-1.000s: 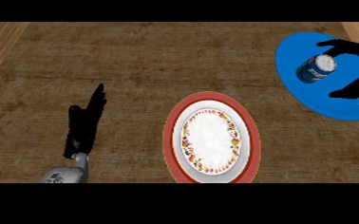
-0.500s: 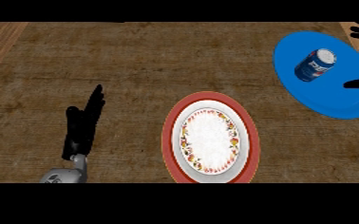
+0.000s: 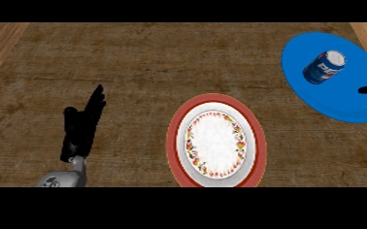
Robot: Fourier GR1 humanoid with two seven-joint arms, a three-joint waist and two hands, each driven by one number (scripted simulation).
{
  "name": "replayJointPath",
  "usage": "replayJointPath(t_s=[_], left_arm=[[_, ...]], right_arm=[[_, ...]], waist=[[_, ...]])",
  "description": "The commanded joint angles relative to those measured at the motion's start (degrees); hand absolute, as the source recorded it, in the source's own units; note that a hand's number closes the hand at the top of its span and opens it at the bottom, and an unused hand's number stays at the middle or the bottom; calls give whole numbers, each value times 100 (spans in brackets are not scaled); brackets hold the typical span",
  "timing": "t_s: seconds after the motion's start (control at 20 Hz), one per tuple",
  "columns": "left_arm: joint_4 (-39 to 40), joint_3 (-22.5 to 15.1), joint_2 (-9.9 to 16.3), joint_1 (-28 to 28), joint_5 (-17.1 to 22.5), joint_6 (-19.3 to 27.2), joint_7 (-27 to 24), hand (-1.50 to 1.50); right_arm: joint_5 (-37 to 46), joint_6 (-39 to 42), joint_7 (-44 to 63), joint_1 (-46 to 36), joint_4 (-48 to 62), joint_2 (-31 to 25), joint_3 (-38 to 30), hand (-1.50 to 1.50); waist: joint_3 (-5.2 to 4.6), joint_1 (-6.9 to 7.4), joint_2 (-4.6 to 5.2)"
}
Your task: Pick the can from the plate and place it in the plate
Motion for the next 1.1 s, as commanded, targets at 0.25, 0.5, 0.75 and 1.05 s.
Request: replayJointPath(t_s=[0.25, 0.5, 0.75, 1.05], left_arm=[[90, -53, -83, -12, -16, -37, -57, 0], [-121, 29, 42, 54, -18, -52, 37, 0], [155, 132, 25, 5, 49, -106, -175, 0], [-195, -12, 54, 49, -8, -167, 110, 0]], right_arm=[[-123, 556, -542, 47, -129, 183, 57, -150], [1, 229, -782, 438, -183, 81, 226, -150], [-30, 52, -759, 421, -143, 132, 247, -150], [10, -290, -852, 592, -105, 65, 296, -150]], waist=[[-5, 44, 9], [0, 61, 13], [-5, 47, 15], [4, 103, 20]])
